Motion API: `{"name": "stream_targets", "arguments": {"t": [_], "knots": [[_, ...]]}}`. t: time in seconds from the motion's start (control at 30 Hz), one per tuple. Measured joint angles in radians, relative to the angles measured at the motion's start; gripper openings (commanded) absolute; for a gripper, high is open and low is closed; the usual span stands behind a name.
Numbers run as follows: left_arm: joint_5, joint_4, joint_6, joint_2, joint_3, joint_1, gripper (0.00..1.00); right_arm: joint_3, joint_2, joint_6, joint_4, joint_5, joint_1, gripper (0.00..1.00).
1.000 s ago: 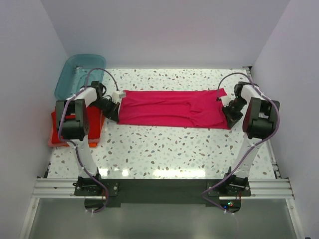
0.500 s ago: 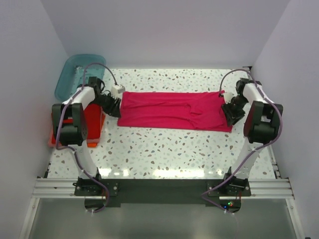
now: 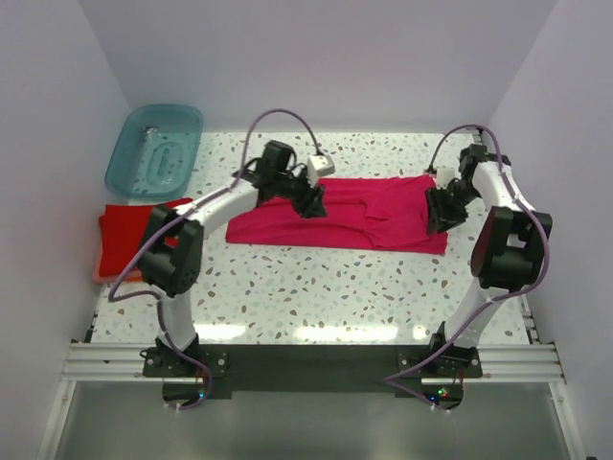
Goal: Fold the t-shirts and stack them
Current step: Fold the tshirt
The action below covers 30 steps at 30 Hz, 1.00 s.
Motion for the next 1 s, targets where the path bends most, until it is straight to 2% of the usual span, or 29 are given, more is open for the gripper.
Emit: {"name": "stream_targets", "arguments": {"t": [0.13, 0.3, 0.67, 0.9, 1.0], "knots": [[0.009, 0.134, -0.162, 0.087, -0.01, -0.165, 0.52, -0.018, 0.08, 0.051, 0.027, -0.002, 0.0, 0.41], [0.013, 0.281, -0.334, 0.156, -0.019, -0.262, 0.56, -0.018, 0.142, 0.097, 0.055, -0.009, -0.002, 0.41], [0.016, 0.449, -0.608, 0.311, -0.003, -0.265, 0.62, 0.024, 0.197, 0.137, 0.062, -0.053, -0.004, 0.27], [0.014, 0.493, -0.742, 0.366, 0.022, -0.268, 0.62, 0.029, 0.199, 0.138, 0.05, -0.079, -0.004, 0.02], [0.011, 0.517, -0.797, 0.383, 0.029, -0.272, 0.64, 0.03, 0.199, 0.141, 0.046, -0.088, -0.004, 0.0]]}}
